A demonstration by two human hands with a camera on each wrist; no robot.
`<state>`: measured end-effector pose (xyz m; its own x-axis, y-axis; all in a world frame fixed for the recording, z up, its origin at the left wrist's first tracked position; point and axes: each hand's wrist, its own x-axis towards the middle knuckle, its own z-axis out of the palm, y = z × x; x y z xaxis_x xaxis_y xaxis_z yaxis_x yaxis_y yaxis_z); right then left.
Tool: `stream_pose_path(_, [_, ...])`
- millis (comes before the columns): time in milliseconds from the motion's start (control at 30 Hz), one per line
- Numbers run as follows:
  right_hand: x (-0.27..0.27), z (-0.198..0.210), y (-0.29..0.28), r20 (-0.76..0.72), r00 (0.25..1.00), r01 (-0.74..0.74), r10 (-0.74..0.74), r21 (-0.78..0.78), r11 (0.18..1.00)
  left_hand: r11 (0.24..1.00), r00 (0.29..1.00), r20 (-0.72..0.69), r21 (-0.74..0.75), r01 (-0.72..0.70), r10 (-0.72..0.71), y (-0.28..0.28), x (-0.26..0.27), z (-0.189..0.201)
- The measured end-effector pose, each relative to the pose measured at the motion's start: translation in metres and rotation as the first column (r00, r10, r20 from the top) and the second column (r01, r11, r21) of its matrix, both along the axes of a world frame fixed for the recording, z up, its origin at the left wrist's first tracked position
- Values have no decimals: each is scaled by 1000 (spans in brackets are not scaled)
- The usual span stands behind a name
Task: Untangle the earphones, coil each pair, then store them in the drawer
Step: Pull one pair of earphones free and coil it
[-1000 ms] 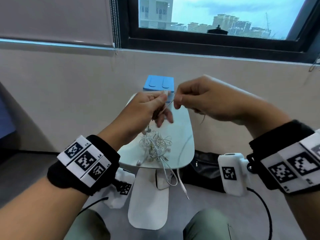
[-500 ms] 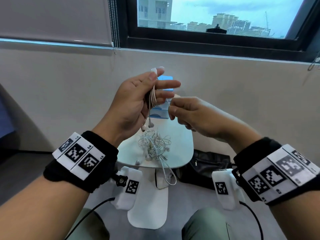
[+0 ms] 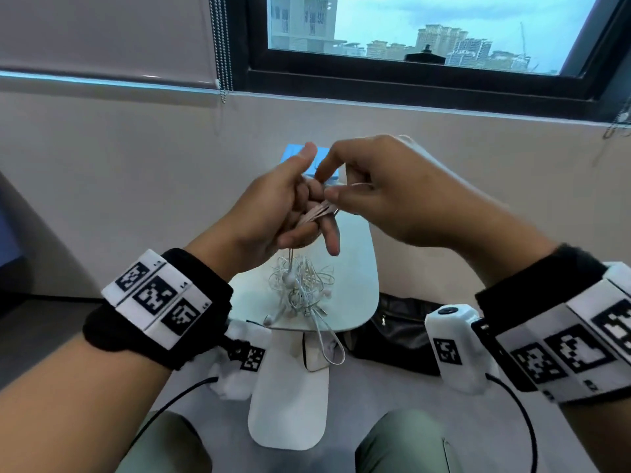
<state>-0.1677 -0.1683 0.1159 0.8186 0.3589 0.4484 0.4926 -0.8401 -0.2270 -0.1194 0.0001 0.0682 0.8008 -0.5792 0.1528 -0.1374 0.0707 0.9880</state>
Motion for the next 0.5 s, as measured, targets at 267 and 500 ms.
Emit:
stream_pose_path(267, [12, -19, 2, -60, 998, 41, -31, 173, 984, 995, 996, -16, -43, -93, 93, 8, 2, 3])
stream_pose_path(500, [15, -31, -6, -70, 992, 114, -103, 177, 978, 989, 994, -8, -100, -107, 107, 9, 0, -7])
